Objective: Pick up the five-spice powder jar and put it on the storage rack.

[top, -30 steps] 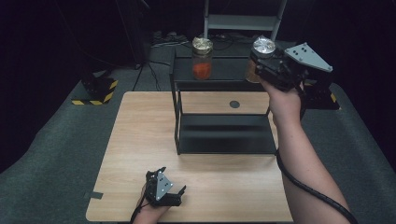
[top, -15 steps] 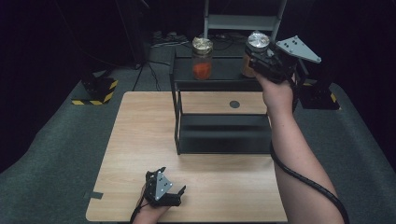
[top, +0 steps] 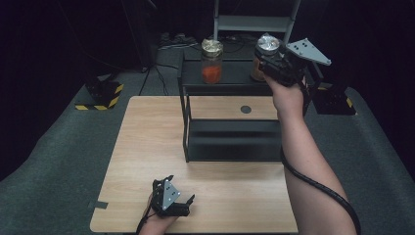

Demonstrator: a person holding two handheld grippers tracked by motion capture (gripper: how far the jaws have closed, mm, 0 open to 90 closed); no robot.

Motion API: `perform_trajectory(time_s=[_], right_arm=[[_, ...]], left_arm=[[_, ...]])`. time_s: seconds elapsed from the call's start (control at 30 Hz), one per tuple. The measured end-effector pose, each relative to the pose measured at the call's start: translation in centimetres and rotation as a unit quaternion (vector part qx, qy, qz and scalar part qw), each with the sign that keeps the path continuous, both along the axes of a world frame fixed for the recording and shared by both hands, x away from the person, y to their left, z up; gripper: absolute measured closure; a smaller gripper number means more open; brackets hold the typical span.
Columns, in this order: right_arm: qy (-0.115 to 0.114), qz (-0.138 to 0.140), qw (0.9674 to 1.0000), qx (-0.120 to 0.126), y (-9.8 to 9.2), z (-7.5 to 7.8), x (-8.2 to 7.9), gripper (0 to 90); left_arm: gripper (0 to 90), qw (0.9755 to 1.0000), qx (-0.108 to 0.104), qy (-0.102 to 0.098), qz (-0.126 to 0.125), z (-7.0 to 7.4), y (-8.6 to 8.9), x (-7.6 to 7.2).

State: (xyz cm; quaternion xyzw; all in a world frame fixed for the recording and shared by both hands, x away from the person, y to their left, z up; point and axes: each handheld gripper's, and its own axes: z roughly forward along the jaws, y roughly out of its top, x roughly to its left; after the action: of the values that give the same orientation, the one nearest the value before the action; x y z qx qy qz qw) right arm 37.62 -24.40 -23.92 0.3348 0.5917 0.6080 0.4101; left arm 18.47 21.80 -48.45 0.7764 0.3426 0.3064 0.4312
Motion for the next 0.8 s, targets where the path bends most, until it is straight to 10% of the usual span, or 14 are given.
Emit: perform_trajectory(time_s=[0.8], right_arm=[[0.018, 0.007, 0.9996, 0.022, -0.5, -0.6, 1.2, 33.6]], left_arm=[[0.7, 1.0000, -0.006, 0.001, 0.000, 0.0, 0.2, 0.0]])
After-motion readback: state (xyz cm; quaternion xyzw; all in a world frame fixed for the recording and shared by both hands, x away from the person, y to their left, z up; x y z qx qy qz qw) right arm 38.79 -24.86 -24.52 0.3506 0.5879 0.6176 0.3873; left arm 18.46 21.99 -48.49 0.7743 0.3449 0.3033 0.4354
